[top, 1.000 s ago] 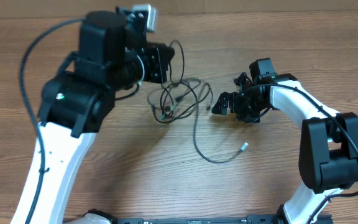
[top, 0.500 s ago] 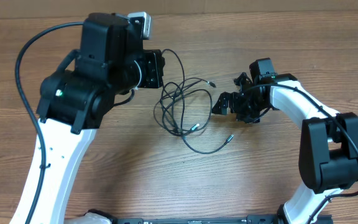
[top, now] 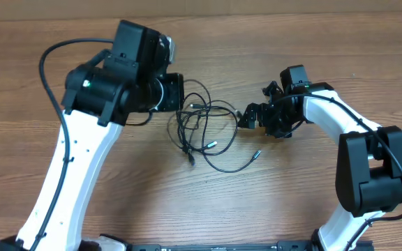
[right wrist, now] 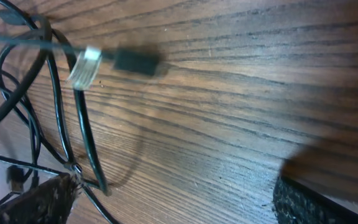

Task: Untangle cables

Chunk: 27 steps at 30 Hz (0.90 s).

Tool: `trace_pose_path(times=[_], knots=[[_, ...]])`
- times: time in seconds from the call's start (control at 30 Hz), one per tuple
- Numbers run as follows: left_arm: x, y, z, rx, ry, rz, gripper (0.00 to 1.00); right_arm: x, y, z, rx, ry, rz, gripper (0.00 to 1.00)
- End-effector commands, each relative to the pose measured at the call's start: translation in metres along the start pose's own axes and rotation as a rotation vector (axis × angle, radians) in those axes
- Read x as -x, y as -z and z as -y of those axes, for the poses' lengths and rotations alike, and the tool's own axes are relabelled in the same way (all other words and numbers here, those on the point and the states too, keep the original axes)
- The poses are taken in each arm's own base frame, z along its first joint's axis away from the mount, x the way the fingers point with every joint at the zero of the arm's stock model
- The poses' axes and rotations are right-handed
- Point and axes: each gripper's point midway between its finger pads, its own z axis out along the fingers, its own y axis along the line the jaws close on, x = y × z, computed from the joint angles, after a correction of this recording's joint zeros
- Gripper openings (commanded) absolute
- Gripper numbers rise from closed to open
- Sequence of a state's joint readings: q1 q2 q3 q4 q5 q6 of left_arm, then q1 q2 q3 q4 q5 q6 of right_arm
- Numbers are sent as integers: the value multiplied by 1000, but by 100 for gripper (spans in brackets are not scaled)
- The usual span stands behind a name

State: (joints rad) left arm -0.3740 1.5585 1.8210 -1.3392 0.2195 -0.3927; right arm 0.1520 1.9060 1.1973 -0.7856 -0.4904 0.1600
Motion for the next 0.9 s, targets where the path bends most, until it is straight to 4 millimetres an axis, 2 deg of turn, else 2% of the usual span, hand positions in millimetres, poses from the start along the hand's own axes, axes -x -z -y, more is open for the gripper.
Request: trace_pose_path(times=[0.0, 0.23, 0.43, 0.63, 0.77, 0.87], knots=[[-15, -17, -6, 46, 14, -96, 4, 2, 8, -5, 5, 16, 26, 100], [-61, -60, -21, 142, 15, -319, 4, 2, 8, -5, 5, 16, 26, 100], [-76, -97, -10, 135, 49, -318, 4, 2, 8, -5, 5, 16, 26, 100], [-88, -107, -2, 138, 45, -333, 5, 2, 8, -5, 6, 15, 26, 100], [-97, -107, 0, 142, 51, -360, 5, 2, 8, -5, 8, 15, 26, 100], [-107, -105, 0, 155, 45, -394, 4, 0, 9, -13, 54, 17, 18, 100]])
